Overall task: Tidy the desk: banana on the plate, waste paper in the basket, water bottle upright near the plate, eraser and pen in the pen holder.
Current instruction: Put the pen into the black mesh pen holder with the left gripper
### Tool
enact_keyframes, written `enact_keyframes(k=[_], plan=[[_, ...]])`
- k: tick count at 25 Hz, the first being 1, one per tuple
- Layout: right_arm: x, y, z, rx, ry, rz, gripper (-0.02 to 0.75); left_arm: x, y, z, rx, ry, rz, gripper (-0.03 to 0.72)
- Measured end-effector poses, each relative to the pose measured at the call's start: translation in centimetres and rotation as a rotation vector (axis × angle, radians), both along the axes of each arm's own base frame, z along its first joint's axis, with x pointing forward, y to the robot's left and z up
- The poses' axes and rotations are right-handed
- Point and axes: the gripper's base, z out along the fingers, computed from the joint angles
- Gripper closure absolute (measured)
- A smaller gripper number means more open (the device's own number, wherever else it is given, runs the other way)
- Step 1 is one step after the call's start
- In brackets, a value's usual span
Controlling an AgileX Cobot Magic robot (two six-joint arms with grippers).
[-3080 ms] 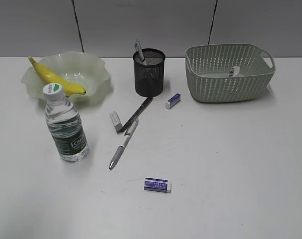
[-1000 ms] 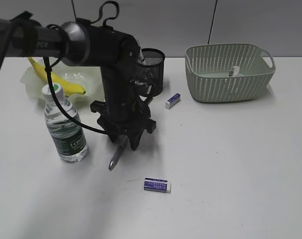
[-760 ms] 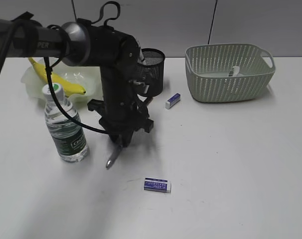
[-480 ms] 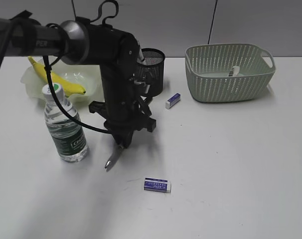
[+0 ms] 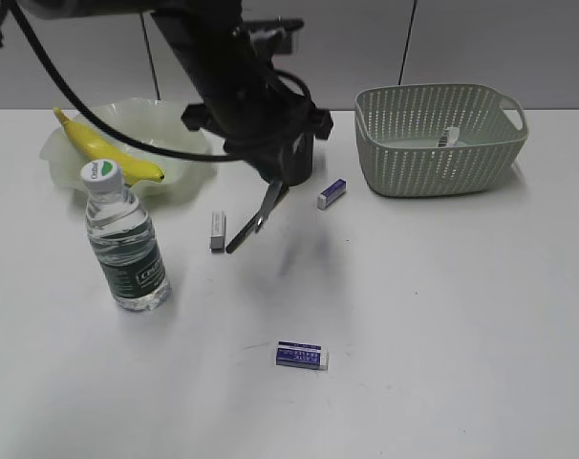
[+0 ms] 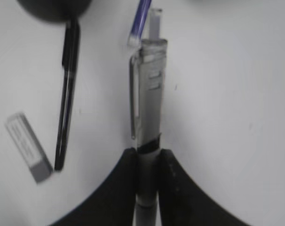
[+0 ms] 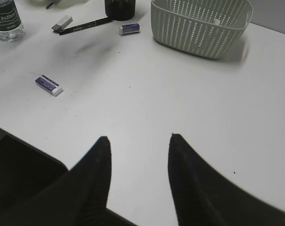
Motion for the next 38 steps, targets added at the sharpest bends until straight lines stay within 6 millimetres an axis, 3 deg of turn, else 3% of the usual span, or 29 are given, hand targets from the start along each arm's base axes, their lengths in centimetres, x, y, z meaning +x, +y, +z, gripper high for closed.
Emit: enact_keyframes(k=[6, 11, 16, 21, 26, 34, 36, 38], plan=[[0.0, 0.0, 0.0, 0.000, 0.000, 0.000, 0.407, 2.3, -0.9, 4.5, -0.230, -0.406, 0.041, 0.598], [0.0, 0.0, 0.0, 0.000, 0.000, 0.000, 0.407, 4.2, -1.6, 4.7, -0.288, -0.656, 0.018, 0.598], [0.0, 0.0, 0.0, 0.000, 0.000, 0.000, 0.407, 5.9, -2.0, 2.8, -0.294, -0.771, -0.010, 0.598], [0.0, 0.0, 0.0, 0.000, 0.000, 0.000, 0.407, 8.1, -0.7, -0.1, -0.280, -0.776, 0.029, 0.598], [0.0, 0.0, 0.0, 0.000, 0.000, 0.000, 0.407, 9.9, 0.7, -1.5, -0.346, -0.799, 0.128, 0.598], [0.0, 0.0, 0.0, 0.000, 0.000, 0.000, 0.407, 10.3, 0.8, -5.0, -0.327, -0.705, 0.168, 0.598], [0.0, 0.0, 0.0, 0.000, 0.000, 0.000, 0.407, 10.3, 0.8, -5.4, -0.309, -0.690, 0.160, 0.578], [0.0, 0.0, 0.0, 0.000, 0.000, 0.000, 0.407, 10.3, 0.8, -5.6, -0.299, -0.681, 0.156, 0.494]])
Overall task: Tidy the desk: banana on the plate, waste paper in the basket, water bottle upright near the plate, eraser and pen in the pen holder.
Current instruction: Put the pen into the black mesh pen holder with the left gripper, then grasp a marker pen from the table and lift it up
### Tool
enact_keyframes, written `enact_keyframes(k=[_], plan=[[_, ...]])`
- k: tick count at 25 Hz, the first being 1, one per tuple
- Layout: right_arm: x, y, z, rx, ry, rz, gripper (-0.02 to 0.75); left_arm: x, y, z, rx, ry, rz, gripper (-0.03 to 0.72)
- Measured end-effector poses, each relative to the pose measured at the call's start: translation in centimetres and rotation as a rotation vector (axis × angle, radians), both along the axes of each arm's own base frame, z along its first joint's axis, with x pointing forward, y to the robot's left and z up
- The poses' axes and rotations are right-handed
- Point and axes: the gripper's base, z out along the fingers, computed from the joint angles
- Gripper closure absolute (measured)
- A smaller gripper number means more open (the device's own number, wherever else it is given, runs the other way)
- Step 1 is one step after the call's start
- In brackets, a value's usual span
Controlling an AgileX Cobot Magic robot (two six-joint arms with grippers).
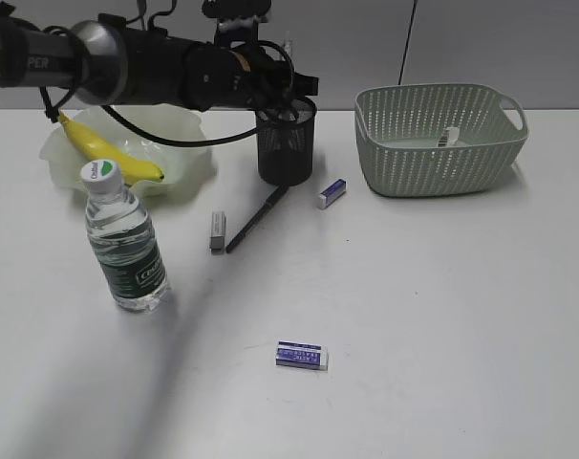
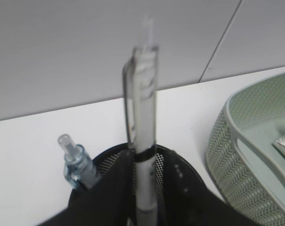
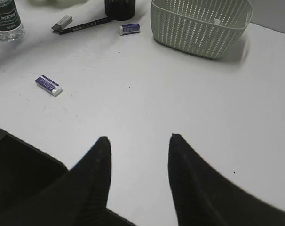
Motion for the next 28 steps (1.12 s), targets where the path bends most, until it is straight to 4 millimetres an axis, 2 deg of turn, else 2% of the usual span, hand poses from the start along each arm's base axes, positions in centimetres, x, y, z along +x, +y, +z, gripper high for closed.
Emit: enact_keyframes(k=[3, 6, 9, 15, 21, 24, 28], plan=[[0.0, 0.0, 0.0, 0.000, 0.000, 0.000, 0.407, 0.0, 0.0, 0.0, 0.004, -0.005, -0.003, 0.326], [0.0, 0.0, 0.0, 0.000, 0.000, 0.000, 0.407, -0.3, -0.2, 0.5, 0.012, -0.004, -0.013, 0.253], [0.0, 0.0, 0.0, 0.000, 0.000, 0.000, 0.407, -1.0, -0.1, 3.0, 0.017, -0.003, -0.021, 0.237], [0.0, 0.0, 0.0, 0.000, 0.000, 0.000, 0.407, -4.1, 1.6, 11.0, 0.051, 0.034, -0.032, 0.234], [0.0, 0.0, 0.0, 0.000, 0.000, 0.000, 0.407, -9.7, 5.6, 18.4, 0.211, 0.156, -0.028, 0.233], [0.0, 0.0, 0.0, 0.000, 0.000, 0.000, 0.407, -12.9, 8.0, 21.0, 0.305, 0.239, -0.007, 0.233], [0.0, 0.0, 0.0, 0.000, 0.000, 0.000, 0.407, -16.5, 10.4, 23.2, 0.379, 0.339, 0.016, 0.233]])
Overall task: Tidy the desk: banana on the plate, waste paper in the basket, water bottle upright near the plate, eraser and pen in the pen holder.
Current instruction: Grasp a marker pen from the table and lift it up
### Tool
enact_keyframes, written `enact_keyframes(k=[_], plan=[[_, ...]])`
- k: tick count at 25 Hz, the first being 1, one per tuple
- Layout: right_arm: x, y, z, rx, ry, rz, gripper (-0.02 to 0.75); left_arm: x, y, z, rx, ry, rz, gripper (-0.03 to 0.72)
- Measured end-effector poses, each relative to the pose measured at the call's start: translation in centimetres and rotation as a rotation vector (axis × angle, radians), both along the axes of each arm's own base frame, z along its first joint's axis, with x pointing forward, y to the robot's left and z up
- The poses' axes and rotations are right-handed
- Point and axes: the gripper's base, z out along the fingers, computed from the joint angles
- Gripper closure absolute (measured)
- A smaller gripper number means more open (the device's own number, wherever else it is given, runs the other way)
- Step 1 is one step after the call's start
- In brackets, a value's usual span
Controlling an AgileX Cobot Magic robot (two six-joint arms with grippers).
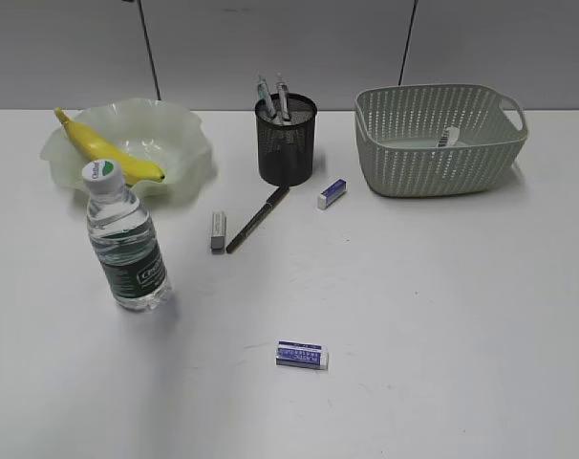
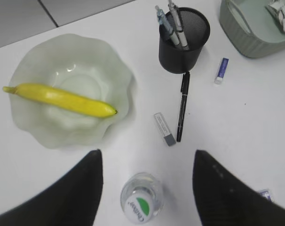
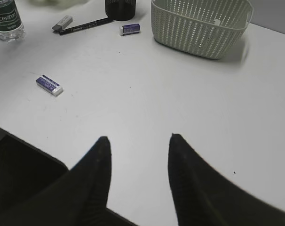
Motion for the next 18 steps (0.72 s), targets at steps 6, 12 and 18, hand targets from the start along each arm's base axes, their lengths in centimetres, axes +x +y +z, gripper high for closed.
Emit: enact_keyframes(k=[6, 12, 18], plan=[[0.0, 0.0, 0.0, 0.000, 0.000, 0.000, 0.407, -4.8, 2.9, 0.6, 0.005, 0.010, 0.003, 0.277], [0.0, 0.0, 0.0, 0.000, 0.000, 0.000, 0.407, -11.5, 6.6, -2.9, 0.015, 0.098, -0.005, 0.319], [0.0, 0.0, 0.0, 0.000, 0.000, 0.000, 0.407, -19.1, 10.8, -7.2, -0.028, 0.085, -0.014, 0.325]])
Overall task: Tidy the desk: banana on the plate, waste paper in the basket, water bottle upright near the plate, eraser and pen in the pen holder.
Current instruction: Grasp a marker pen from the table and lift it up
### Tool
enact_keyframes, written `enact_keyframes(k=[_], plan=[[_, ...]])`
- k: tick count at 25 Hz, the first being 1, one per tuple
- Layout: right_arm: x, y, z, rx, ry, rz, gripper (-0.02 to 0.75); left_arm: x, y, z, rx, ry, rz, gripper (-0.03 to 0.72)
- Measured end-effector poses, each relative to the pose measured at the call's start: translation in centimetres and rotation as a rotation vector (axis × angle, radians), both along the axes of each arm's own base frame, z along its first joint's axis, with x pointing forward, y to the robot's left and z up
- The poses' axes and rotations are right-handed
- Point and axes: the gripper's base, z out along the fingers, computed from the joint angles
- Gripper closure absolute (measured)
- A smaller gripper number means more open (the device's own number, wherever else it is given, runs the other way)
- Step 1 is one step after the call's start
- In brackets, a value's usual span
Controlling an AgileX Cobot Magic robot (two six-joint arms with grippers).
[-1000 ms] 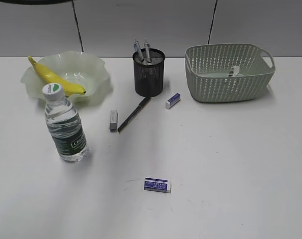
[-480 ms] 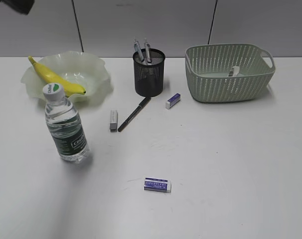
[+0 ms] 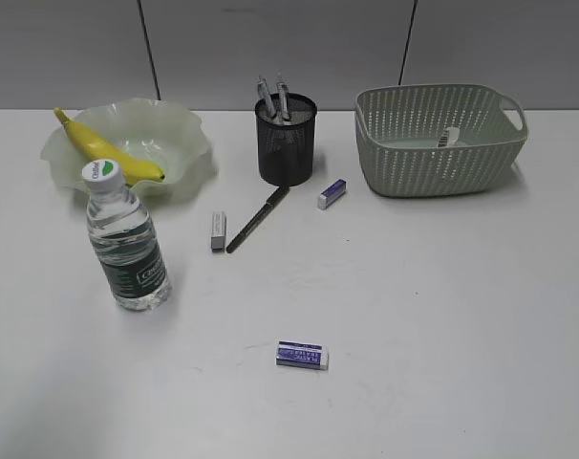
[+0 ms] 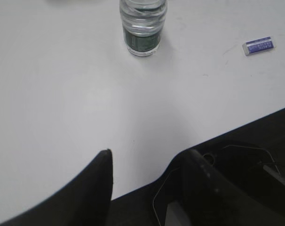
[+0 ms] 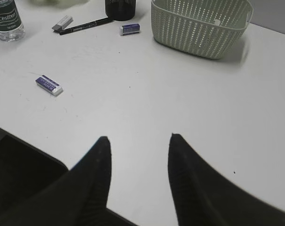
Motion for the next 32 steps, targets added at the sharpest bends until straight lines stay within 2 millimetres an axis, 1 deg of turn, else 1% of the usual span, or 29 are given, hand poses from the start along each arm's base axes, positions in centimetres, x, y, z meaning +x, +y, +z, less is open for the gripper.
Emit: enact_keyframes(k=[4, 7, 9, 11, 13, 15, 17, 20, 24, 28, 32], plan=[[0.0, 0.0, 0.0, 0.000, 0.000, 0.000, 0.407, -3.7, 2.2, -1.8, -0.069, -0.117, -0.003, 0.325], [0.0, 0.0, 0.0, -0.002, -0.002, -0.002, 0.407, -6.3, 3.8, -2.8, -0.139, -0.235, -0.005, 0.325], [0.2, 0.0, 0.1, -0.018, -0.003, -0.010, 0.407, -7.8, 4.7, -3.4, -0.175, -0.302, -0.004, 0.325], [0.7, 0.3, 0.3, -0.034, 0.001, -0.014, 0.407, -8.8, 5.3, -3.9, -0.206, -0.359, -0.004, 0.326], [1.5, 0.9, 1.0, -0.035, -0.006, -0.007, 0.407, -9.7, 5.8, -4.7, -0.232, -0.406, -0.004, 0.326], [2.8, 1.9, 2.0, -0.038, -0.010, 0.004, 0.407, -10.3, 6.2, -5.0, -0.254, -0.445, -0.005, 0.326], [4.5, 3.2, 3.0, -0.043, -0.012, 0.016, 0.407, -10.7, 6.4, -5.0, -0.270, -0.477, -0.007, 0.326], [7.8, 5.8, 4.4, -0.071, 0.019, 0.033, 0.407, -10.9, 6.6, -5.1, -0.279, -0.491, -0.007, 0.326], [13.8, 10.2, 5.6, -0.143, 0.129, 0.045, 0.407, -11.0, 6.6, -5.0, -0.284, -0.500, -0.007, 0.326], [19.6, 15.0, 6.8, -0.119, 0.224, 0.053, 0.407, -11.0, 6.7, -5.1, -0.286, -0.504, -0.008, 0.326], [25.6, 20.1, 6.4, -0.078, 0.320, 0.060, 0.407, -11.0, 6.7, -5.1, -0.284, -0.505, -0.009, 0.326]])
